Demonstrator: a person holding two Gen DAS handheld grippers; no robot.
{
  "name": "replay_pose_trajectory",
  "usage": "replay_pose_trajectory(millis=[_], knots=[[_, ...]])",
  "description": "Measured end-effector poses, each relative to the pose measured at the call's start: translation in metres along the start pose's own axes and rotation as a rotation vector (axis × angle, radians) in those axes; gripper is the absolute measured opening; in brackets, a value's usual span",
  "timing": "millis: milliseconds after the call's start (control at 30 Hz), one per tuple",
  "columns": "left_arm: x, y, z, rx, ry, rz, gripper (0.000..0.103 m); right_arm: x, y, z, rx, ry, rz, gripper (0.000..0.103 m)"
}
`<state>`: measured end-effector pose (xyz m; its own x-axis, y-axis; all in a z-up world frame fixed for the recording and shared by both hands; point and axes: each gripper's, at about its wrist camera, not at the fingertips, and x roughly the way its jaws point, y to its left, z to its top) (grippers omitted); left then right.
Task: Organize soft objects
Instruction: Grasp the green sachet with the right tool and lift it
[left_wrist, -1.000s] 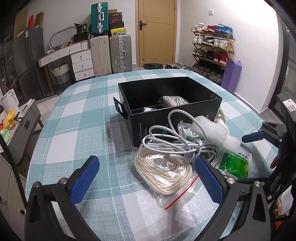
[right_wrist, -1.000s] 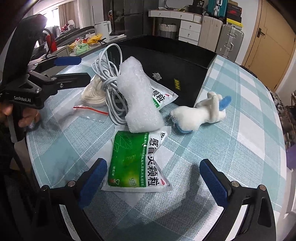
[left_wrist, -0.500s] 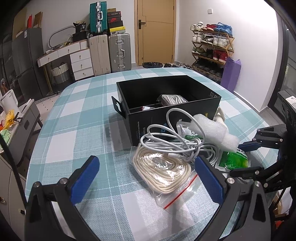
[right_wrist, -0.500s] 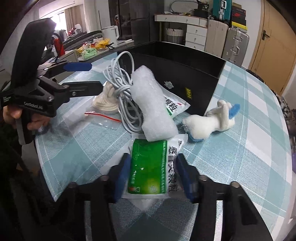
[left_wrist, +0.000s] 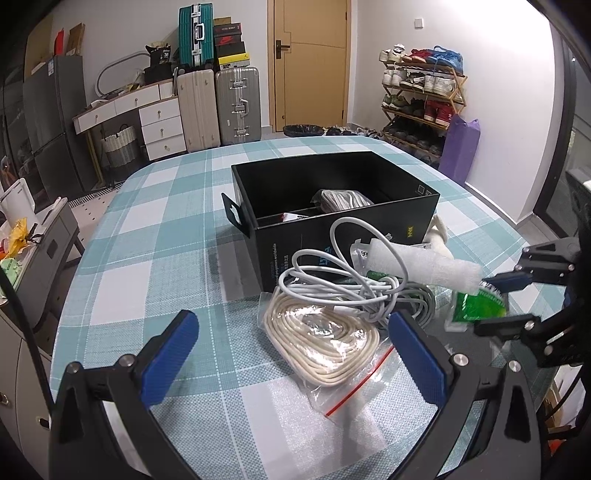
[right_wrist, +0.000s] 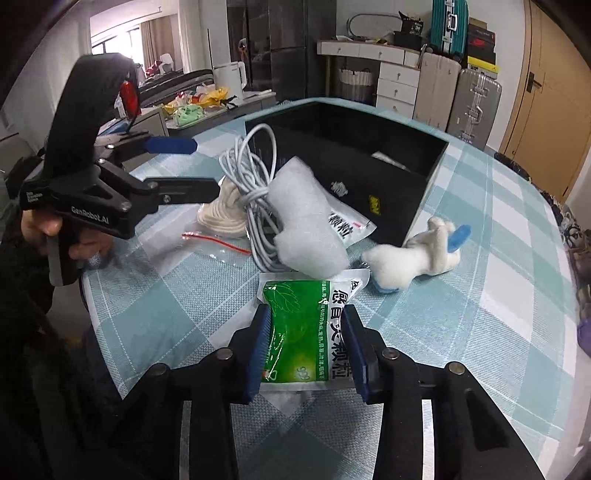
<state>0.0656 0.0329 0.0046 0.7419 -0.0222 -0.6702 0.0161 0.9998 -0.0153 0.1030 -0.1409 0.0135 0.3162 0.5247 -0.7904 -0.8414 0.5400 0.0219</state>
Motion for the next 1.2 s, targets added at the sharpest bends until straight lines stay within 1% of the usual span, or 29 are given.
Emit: replay_pose_trajectory(millis=[300,467,600,933,1200], knots=[[0.000,0.001,0.000,-0.003,-0.002,0.003,0.103,-0.029,-0.009,0.004,0.043,-0.105,0.030,0.039],[0.000,0.001,0.000,-0.001,-0.002,0.003,0.103,-0.038,-0.011,0.008,0.054,-0.156,0.021,0.039],[-0.001,0.001,0.001,0.001,-0.006,0.001,0.103,-0.044,-0.013,0.010,0.056,-0.175,0.015,0.039],[-0.001,0.000,0.000,-0.005,-0.008,0.000,0.103,-0.066,-0.026,0.008,0.093,-0.238,-0.032,0.039],[0.003,-0.008,0.000,0.014,0.004,-0.013,0.103,-0.062,-0.026,0.010,0.106,-0.261,-0.012,0.039]])
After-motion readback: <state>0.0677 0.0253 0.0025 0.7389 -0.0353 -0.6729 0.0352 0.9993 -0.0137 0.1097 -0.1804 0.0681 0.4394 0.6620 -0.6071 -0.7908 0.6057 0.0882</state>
